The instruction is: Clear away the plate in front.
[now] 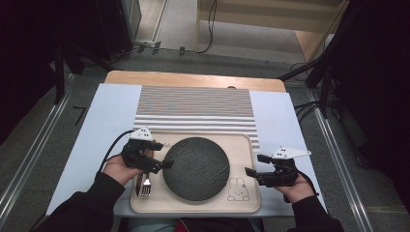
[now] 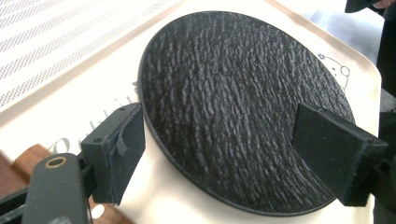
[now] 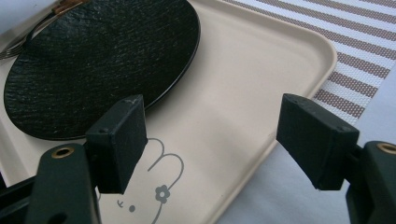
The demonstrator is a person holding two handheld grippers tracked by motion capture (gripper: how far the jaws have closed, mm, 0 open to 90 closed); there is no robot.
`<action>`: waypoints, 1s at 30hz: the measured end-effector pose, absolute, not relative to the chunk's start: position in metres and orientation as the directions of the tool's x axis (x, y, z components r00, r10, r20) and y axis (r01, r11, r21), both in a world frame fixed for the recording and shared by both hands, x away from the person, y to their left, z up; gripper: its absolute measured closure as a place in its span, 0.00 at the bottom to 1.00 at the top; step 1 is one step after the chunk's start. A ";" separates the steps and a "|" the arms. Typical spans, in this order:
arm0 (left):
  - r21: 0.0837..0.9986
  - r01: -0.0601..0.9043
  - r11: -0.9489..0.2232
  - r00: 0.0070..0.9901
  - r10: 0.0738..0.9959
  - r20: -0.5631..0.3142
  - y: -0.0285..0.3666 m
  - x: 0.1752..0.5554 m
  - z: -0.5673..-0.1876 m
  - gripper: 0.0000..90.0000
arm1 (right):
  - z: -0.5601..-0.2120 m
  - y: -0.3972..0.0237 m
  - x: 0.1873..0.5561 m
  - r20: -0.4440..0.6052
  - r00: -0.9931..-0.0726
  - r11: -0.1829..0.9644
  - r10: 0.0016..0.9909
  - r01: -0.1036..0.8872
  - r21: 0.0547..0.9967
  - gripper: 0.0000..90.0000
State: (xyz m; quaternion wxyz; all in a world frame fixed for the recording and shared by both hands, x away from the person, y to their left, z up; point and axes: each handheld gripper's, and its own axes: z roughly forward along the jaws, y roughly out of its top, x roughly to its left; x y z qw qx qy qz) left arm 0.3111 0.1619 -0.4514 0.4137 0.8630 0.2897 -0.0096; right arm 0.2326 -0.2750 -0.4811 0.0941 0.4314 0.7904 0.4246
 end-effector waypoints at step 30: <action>0.691 0.581 -0.430 0.764 0.580 -0.282 0.208 0.309 -0.453 0.20 | -0.481 -0.273 0.232 0.214 -0.623 0.278 0.752 0.595 0.754 0.25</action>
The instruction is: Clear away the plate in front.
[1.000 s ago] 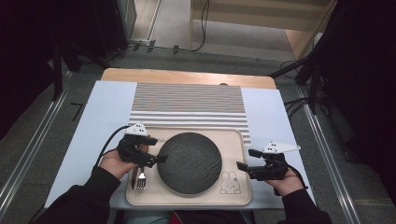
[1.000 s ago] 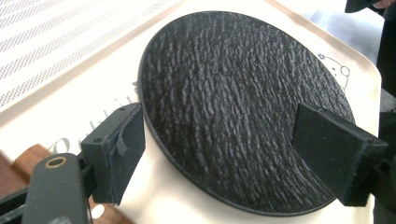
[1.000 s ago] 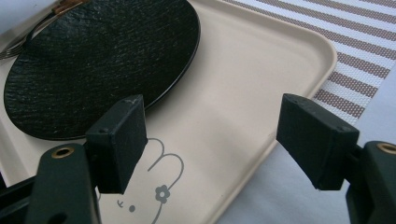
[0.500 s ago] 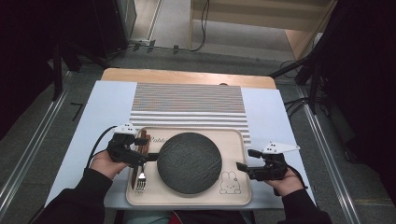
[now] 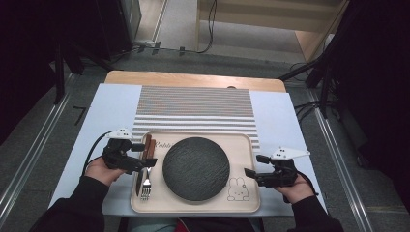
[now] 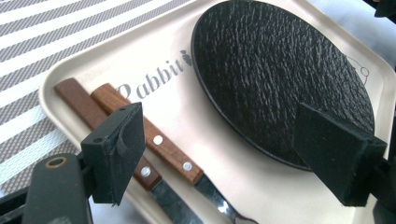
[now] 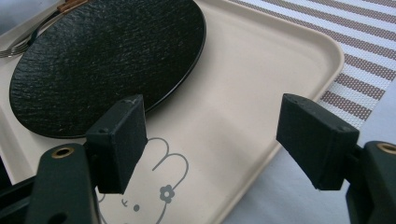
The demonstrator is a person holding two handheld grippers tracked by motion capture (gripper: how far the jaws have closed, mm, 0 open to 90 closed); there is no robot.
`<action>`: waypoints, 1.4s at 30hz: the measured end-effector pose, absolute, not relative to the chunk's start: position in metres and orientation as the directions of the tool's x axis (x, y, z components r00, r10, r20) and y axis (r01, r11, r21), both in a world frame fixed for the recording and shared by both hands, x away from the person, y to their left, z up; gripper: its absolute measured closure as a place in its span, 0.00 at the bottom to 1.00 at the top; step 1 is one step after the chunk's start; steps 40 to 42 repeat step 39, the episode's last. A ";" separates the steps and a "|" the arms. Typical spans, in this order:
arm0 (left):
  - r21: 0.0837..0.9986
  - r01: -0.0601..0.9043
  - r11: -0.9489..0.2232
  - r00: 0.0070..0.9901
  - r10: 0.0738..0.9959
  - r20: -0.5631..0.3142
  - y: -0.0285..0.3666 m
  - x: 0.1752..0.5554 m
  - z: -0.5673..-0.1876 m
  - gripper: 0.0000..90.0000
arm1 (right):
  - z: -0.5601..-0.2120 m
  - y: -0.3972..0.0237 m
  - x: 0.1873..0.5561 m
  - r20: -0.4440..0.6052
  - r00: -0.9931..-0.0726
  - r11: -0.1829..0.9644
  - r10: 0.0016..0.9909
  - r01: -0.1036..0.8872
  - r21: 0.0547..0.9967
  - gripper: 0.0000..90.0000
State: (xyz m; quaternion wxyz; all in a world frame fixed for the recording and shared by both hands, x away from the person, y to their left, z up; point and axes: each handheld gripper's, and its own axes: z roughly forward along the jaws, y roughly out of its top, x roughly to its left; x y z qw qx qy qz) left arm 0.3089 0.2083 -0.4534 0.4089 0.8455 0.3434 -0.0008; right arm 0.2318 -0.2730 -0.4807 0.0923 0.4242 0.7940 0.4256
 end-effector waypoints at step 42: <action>0.669 0.616 -0.416 0.737 0.605 -0.302 0.221 0.312 -0.457 0.20 | -0.480 -0.269 0.230 0.217 -0.648 0.288 0.730 0.580 0.762 0.25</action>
